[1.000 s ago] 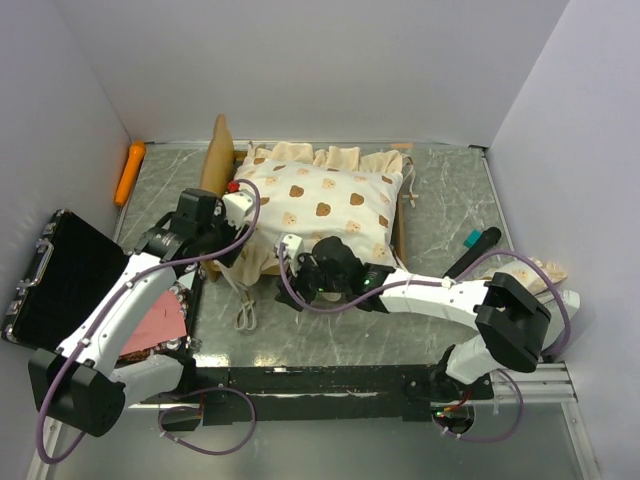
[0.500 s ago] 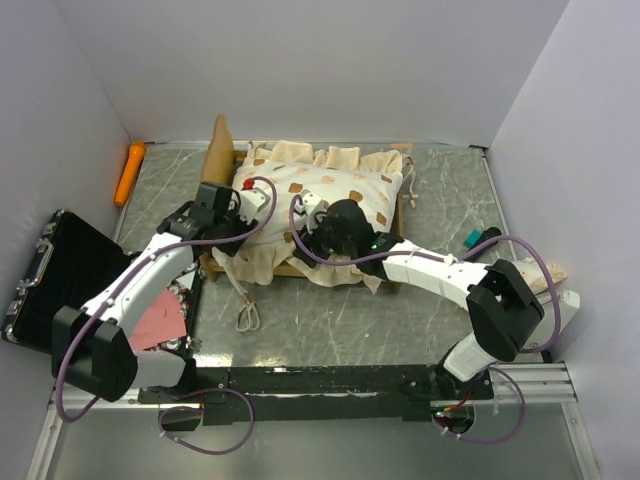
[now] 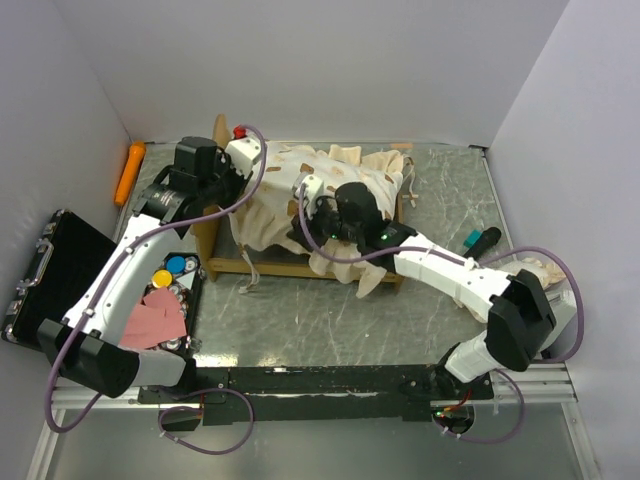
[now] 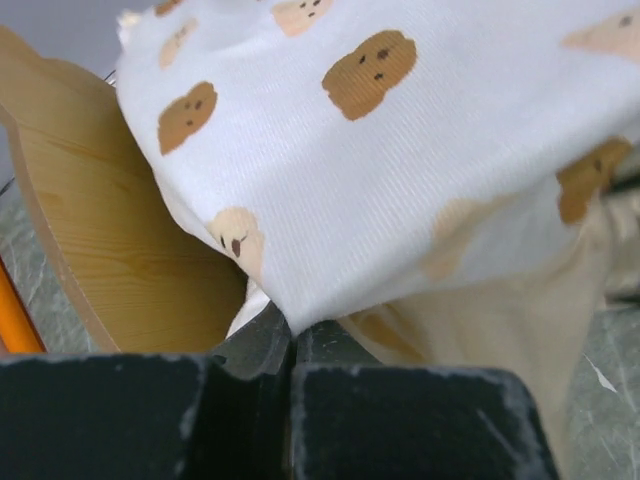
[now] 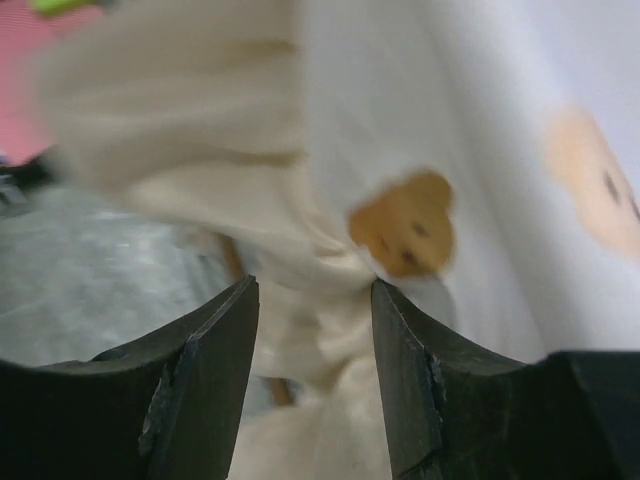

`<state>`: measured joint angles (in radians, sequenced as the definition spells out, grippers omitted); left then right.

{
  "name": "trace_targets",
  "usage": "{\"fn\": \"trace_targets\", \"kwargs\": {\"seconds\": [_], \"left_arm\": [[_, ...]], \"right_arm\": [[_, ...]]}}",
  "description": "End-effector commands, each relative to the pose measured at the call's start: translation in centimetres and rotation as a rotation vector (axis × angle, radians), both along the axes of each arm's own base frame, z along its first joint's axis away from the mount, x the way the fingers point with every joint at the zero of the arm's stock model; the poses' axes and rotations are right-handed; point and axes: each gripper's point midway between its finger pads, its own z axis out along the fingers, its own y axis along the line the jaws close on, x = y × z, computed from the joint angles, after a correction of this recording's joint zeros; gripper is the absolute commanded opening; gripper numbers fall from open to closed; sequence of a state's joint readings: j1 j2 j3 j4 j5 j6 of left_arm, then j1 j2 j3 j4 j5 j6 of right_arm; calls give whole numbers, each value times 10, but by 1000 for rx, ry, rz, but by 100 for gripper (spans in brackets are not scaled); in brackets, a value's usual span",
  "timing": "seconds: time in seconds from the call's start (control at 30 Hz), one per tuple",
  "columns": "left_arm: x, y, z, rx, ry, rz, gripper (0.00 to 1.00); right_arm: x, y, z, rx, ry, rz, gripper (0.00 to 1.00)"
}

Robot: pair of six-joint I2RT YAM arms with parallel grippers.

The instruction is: Set up the pet bed

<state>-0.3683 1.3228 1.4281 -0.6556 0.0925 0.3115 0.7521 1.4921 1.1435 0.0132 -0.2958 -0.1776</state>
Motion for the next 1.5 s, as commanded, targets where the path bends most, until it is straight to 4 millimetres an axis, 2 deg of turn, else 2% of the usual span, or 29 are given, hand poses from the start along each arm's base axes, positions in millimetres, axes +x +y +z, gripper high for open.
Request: {"fn": "trace_targets", "kwargs": {"seconds": [0.0,0.13,0.23,0.33,0.63,0.73,0.77,0.83,0.9,0.93,1.03,1.07,1.17,1.2,1.27,1.37,1.43,1.47], "left_arm": [[-8,-11,27,-75,-34,-42,1],[-8,-12,35,-101,-40,-26,1],[-9,-14,39,-120,-42,-28,1],[-10,-16,42,-137,-43,-30,1],[-11,-25,45,-183,-25,-53,1],[-12,-24,45,-183,-34,-51,1],[-12,-23,45,-182,-35,-49,1],[-11,-22,42,-177,-30,-43,1],[-10,-20,41,-168,-32,-30,1],[-8,-18,39,-160,-33,-20,1],[-4,-14,32,-137,-27,5,2],[-4,-13,29,-128,-21,7,11],[0,-11,20,-113,2,24,58],[0,-11,20,-111,4,25,68],[-1,-10,24,-125,3,33,79],[-10,-9,47,-163,-40,17,94],[-18,-4,60,-169,-78,14,98],[-22,0,60,-165,-78,14,98]], "right_arm": [[-53,40,40,128,-95,235,56],[-76,68,30,182,-51,308,55],[-79,91,21,206,24,324,52],[-67,107,14,217,111,268,46],[-21,118,-20,121,201,63,47],[-16,121,-25,132,213,61,47],[-16,123,-26,130,216,64,45],[-14,125,-34,116,235,66,30],[-16,124,-33,122,244,75,3],[-17,122,-32,127,247,76,0],[-23,114,-20,151,236,97,0],[-26,112,-13,162,236,113,0],[-32,104,14,227,250,171,0],[-31,101,22,257,267,187,0],[-23,96,30,285,280,188,0],[-4,90,30,292,286,165,0],[5,89,28,300,314,168,0],[7,89,29,306,328,177,0]]}}
